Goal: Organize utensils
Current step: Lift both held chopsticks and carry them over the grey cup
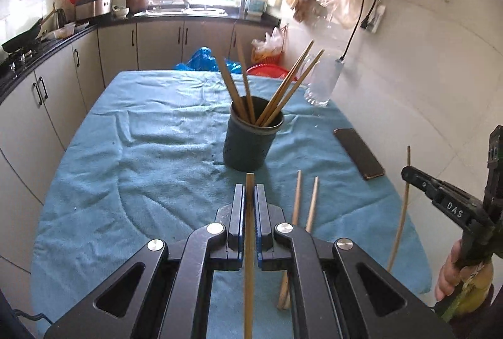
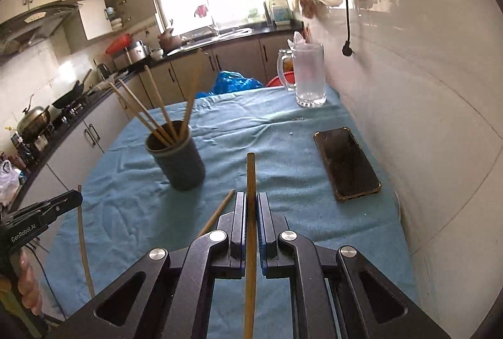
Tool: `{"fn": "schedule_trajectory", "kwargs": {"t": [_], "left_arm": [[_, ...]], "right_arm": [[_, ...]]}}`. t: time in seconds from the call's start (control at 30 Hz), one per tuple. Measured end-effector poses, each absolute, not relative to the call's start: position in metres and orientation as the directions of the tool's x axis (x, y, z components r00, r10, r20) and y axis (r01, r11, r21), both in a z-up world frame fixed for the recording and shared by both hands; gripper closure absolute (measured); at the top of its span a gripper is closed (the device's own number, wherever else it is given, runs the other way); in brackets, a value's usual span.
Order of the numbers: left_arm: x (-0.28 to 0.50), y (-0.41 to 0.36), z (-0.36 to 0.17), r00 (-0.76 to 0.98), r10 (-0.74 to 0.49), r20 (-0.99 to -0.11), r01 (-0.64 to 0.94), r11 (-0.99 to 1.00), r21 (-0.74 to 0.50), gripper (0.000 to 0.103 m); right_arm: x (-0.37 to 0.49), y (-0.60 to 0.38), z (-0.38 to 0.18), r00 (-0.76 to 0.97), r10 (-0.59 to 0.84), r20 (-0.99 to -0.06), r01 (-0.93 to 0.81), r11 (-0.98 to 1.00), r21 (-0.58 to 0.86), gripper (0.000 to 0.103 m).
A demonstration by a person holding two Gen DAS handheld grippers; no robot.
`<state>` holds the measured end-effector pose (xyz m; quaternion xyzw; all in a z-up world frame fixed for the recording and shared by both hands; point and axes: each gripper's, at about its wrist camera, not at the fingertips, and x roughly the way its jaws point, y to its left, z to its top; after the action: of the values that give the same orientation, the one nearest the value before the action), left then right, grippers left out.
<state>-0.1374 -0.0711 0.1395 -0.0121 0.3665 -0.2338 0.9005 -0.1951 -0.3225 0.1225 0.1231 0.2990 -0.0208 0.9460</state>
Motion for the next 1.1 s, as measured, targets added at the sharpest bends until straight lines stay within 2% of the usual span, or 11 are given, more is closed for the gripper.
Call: {"fn": "schedule_trajectory", "kwargs": {"t": [0.57, 1.1], "left_arm": [[-0.210, -0.066, 0.168, 0.672, -0.472, -0.570, 0.472, 0.867, -0.161, 0.098], [-0.221, -0.059, 0.196, 0.682, -0.512, -0.522, 0.504, 0.847, -0.173, 0.098]], "right_arm": [[-0.247, -0.303, 0.145, 0.866, 0.067, -0.496, 0.048, 0.975, 0.215, 0.096], [-0.261, -0.295, 0.171, 0.890, 0.106, -0.443, -0.005, 0.975, 0.223, 0.096]]}}
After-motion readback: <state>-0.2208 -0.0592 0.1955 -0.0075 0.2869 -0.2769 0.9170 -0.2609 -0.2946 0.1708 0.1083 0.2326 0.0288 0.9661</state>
